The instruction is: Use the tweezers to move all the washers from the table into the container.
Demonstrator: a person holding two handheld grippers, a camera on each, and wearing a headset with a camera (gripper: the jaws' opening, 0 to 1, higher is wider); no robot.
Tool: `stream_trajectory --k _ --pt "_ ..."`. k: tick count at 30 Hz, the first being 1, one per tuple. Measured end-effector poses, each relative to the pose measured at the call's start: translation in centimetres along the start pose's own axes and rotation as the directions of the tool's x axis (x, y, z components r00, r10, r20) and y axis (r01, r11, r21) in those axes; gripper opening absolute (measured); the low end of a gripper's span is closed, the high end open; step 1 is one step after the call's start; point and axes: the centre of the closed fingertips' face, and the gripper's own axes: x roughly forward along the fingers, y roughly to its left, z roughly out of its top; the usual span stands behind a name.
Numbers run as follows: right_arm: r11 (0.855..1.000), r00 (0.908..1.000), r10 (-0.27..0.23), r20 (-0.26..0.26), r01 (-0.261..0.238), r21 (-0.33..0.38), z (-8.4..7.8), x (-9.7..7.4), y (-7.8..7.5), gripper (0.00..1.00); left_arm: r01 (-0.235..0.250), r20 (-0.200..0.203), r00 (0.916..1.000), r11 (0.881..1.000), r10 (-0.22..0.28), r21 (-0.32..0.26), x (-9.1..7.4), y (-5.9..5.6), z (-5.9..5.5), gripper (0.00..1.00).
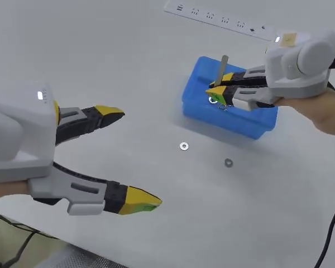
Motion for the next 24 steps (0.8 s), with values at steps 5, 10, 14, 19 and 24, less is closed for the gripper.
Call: stream_trajectory --k 5,10,14,19,24 --pt "1.0 0.9999 -0.01 0.009 0.01 -0.004 0.6 -0.2 -0.1 0.07 -0.012 0.013 0.9998 1.0 0.012 0.028 0.7 1.0 1.1 0.99" --pt "1.0 0.9999 -0.016 0.004 0.017 -0.007 0.6 -0.3 -0.4 0.07 -0.012 0.043 0.999 0.998 0.009 0.057 1.7 1.9 3.1 0.99" --pt "1.0 0.9999 -0.014 0.003 0.014 -0.004 0.5 -0.5 -0.3 0.07 -0.012 0.089 0.996 0.999 0.008 0.047 2.9 3.2 4.8 0.98" --pt "1.0 0.9999 -0.015 0.0 0.015 -0.007 0.4 -0.7 -0.2 0.07 -0.018 0.13 0.9914 1.0 0.016 0.011 4.9 4.8 6.5 0.92" --pt "1.0 0.9999 -0.012 -0.008 0.012 -0.017 0.2 -1.0 -0.1 0.07 -0.014 0.155 0.9879 1.0 0.015 -0.006 7.7 6.6 8.0 0.8"
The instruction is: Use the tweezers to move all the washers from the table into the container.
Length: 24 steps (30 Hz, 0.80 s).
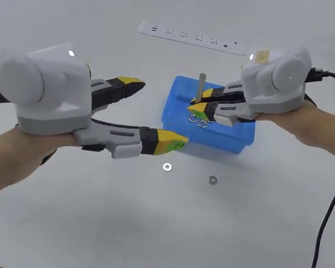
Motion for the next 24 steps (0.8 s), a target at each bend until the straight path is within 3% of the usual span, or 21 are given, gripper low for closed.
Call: stream_trajectory --k 3,8,10,11,13,14,15,17,19,24 --pt "1.0 1.0 -0.002 0.002 0.002 -0.006 0.0 -0.2 0.1 0.07 0.005 0.032 0.9995 1.0 -0.005 -0.009 1.4 0.4 1.1 0.69" --pt "1.0 1.0 0.003 -0.009 -0.003 -0.029 -0.2 -0.3 0.3 0.07 0.024 0.012 0.9996 0.999 -0.025 0.045 3.7 1.3 2.5 0.64" --pt "1.0 0.9999 0.004 -0.01 -0.004 -0.029 -0.2 -0.4 0.3 0.07 0.093 0.006 0.9955 0.993 -0.094 0.071 4.6 0.6 3.0 0.53" --pt "1.0 0.9999 0.006 -0.01 -0.007 -0.027 -0.2 -0.4 0.4 0.07 0.134 -0.018 0.991 0.984 -0.133 0.113 4.9 0.1 3.0 0.46" --pt "1.0 0.9999 0.011 -0.009 -0.011 -0.028 -0.1 -0.4 0.5 0.07 0.152 -0.033 0.9884 0.966 -0.148 0.209 5.2 -0.1 3.0 0.29" --pt "0.999 0.9998 0.017 -0.009 -0.017 -0.029 -0.1 -0.4 0.5 0.07 0.169 -0.05 0.9856 0.961 -0.162 0.219 5.5 -0.4 2.8 0.28" --pt "0.999 0.9998 0.019 -0.008 -0.019 -0.03 0.0 -0.5 0.6 0.07 0.179 -0.051 0.9838 0.965 -0.172 0.194 5.6 -0.6 2.8 0.3" --pt "0.999 0.9997 0.021 -0.01 -0.022 -0.036 0.0 -0.6 0.6 0.07 0.204 -0.052 0.9788 0.959 -0.198 0.194 5.7 -1.0 2.9 0.33" --pt "0.999 0.9997 0.021 -0.01 -0.021 -0.04 0.0 -0.6 0.6 0.07 0.215 -0.055 0.9767 0.954 -0.208 0.209 5.7 -1.1 2.9 0.25" --pt "0.999 0.9996 0.025 -0.012 -0.026 -0.038 0.0 -0.6 0.6 0.07 0.216 -0.048 0.9764 0.957 -0.211 0.196 6.1 -0.8 3.1 0.18"
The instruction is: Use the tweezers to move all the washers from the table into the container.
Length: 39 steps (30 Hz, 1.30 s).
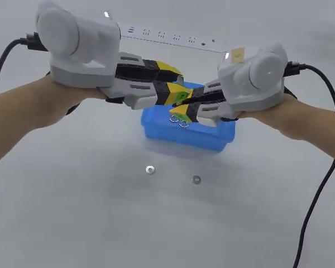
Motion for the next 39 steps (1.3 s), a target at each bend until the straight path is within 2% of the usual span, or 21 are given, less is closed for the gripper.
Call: stream_trajectory --k 3,8,11,13,14,16,21,23,25,29,33,37,38,39 --pt "1.0 1.0 0.002 0.0 -0.002 0.001 0.1 0.1 0.1 0.07 0.013 0.014 0.9998 1.0 -0.013 -0.002 0.0 -0.1 0.3 0.09" --pt "1.0 0.9999 0.011 -0.005 -0.011 -0.021 0.2 -0.1 0.2 0.07 0.041 0.015 0.999 0.999 -0.041 -0.011 -0.3 -0.3 0.2 0.08" --pt "0.999 0.9998 0.017 0.001 -0.017 -0.028 0.4 -0.1 0.4 0.08 0.053 0.014 0.9985 0.998 -0.053 0.022 -0.5 -0.4 0.3 0.07" --pt "1.0 0.9999 0.006 0.015 -0.005 -0.031 0.7 -0.1 0.3 0.09 0.023 0.037 0.999 0.997 -0.025 0.07 -0.6 0.1 0.8 0.05" --pt "1.0 0.9998 0.0 0.019 0.0 -0.028 0.9 -0.2 0.1 0.1 0.036 0.044 0.9983 0.998 -0.038 0.054 -0.6 -0.1 0.9 0.05" --pt "1.0 0.9997 -0.006 0.024 0.007 -0.024 1.1 -0.3 -0.1 0.1 0.032 0.053 0.998 0.997 -0.035 0.066 -0.5 0.1 1.1 0.04" --pt "0.998 0.9995 -0.028 0.012 0.029 -0.063 1.2 -0.5 -0.4 0.12 0.033 0.048 0.9981 0.995 -0.037 0.092 -0.4 0.3 1.4 0.04" --pt "0.996 0.9993 -0.036 0.012 0.037 -0.079 1.4 -0.7 -0.4 0.13 0.028 0.056 0.9979 0.996 -0.033 0.082 -0.5 0.5 1.6 0.04" --pt "0.996 0.9992 -0.038 0.014 0.039 -0.077 1.6 -0.8 -0.3 0.15 0.024 0.057 0.998 0.997 -0.028 0.079 -0.5 0.7 1.7 0.04" --pt "0.996 0.9986 -0.051 0.011 0.052 -0.076 1.5 -1.0 -0.5 0.21 0.021 0.043 0.9987 0.995 -0.026 0.098 -0.4 0.0 1.9 0.04" --pt "0.996 0.9984 -0.057 0.005 0.057 -0.068 1.3 -1.2 -0.5 0.27 0.006 0.039 0.9992 0.994 -0.01 0.111 -0.5 0.2 2.2 0.04" --pt "0.993 0.9954 -0.095 -0.001 0.095 -0.074 1.1 -2.3 -0.8 0.33 -0.002 0.034 0.9994 0.992 -0.002 0.128 -1.0 0.1 2.7 0.04" --pt "0.988 0.9924 -0.123 0.001 0.123 -0.09 1.1 -2.6 -1.2 0.33 -0.003 0.027 0.9996 0.99 -0.001 0.141 -1.1 0.0 2.7 0.04" --pt "0.977 0.9856 -0.169 -0.007 0.166 -0.132 0.9 -3.2 -1.9 0.33 0.0 0.015 0.9999 0.987 -0.002 0.16 -1.3 -0.2 2.7 0.04"
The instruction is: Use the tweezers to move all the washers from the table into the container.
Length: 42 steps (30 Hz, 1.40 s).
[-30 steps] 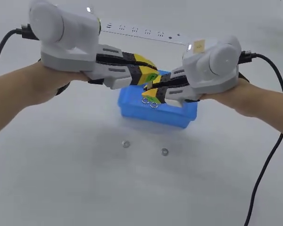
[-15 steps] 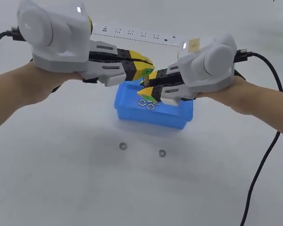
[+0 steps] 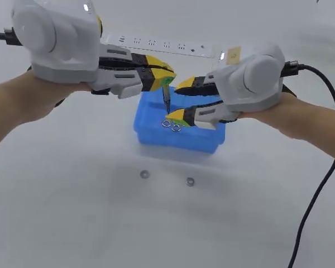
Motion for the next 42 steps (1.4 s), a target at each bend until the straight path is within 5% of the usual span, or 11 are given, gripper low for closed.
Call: stream_trajectory --k 4,9,15,23,30,34,42 --pt "1.0 0.9997 -0.019 -0.017 0.02 0.01 -1.1 -1.7 0.1 0.4 0.01 -0.049 0.9988 0.998 -0.007 0.055 -0.7 -1.0 -0.2 0.04" --pt "0.998 0.9996 -0.022 0.015 0.021 0.053 -1.8 -3.9 1.3 0.47 0.02 -0.066 0.9977 0.996 -0.014 0.091 -1.6 -2.3 0.3 0.04" --pt "0.995 1.0 -0.006 -0.005 0.007 0.096 -3.2 -5.8 3.6 0.59 0.021 -0.06 0.9981 0.996 -0.016 0.089 -2.4 -3.4 0.8 0.04" --pt "0.976 0.9911 -0.133 -0.009 0.132 0.173 -4.9 -8.4 4.7 0.71 -0.035 -0.026 0.9989 0.994 0.038 0.1 -3.9 -5.0 1.3 0.04" --pt "0.945 0.9733 -0.224 -0.048 0.229 0.233 -7.0 -10.7 5.3 0.91 -0.067 -0.036 0.9969 0.996 0.07 0.059 -5.1 -6.3 -0.2 0.05" --pt "0.925 0.962 -0.245 -0.122 0.269 0.269 -9.7 -11.6 6.1 1.0 -0.061 -0.055 0.9966 0.998 0.062 0.009 -5.2 -7.3 -1.9 0.05" --pt "0.901 0.9586 -0.243 -0.149 0.28 0.33 -11.4 -12.4 7.7 1.0 -0.05 -0.071 0.9963 0.998 0.048 -0.029 -5.1 -8.9 -4.3 0.05"
